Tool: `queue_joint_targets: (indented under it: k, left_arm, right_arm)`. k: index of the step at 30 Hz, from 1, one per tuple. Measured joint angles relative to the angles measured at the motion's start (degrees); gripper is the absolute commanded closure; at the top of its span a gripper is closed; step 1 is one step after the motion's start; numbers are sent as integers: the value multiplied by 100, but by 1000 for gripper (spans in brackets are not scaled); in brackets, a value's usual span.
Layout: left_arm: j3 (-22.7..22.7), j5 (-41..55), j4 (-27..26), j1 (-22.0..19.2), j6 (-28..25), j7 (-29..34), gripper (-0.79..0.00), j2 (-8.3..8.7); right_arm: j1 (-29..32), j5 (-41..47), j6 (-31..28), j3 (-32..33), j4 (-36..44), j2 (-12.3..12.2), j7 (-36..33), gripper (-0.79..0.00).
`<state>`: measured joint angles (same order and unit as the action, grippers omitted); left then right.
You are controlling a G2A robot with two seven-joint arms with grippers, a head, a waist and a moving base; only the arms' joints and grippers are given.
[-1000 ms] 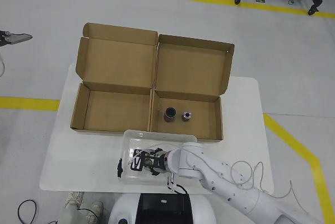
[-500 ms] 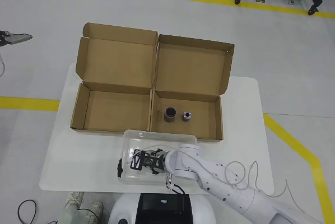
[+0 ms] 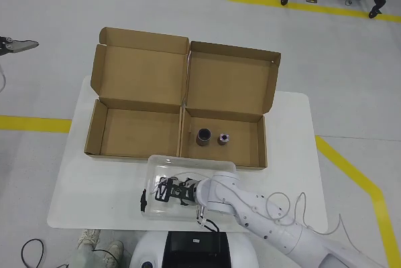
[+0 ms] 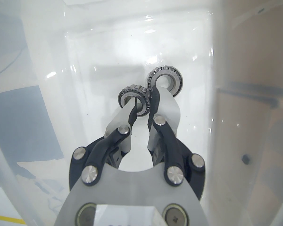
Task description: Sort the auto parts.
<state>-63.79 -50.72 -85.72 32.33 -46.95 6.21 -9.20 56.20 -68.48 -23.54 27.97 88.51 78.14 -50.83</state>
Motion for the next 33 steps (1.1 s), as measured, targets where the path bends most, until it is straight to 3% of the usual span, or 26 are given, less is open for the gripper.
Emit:
queue_joint_targets:
  k: [10, 16, 26, 33]
  left_arm:
    - [0, 0, 0, 0, 0, 0, -785, 0]
    - [0, 0, 0, 0, 0, 0, -785, 0]
    - [0, 0, 0, 0, 0, 0, -785, 0]
    - [0, 0, 0, 0, 0, 0, -785, 0]
  right_arm:
    - [461, -296, 78, 409, 657, -201, 110, 0]
    - [913, -350, -114, 859, 1028, -403, 552, 0]
    - [1581, 88, -1073, 1811, 1078, -699, 2652, 0]
    - [1722, 375, -1850, 2313, 1168, -825, 3720, 0]
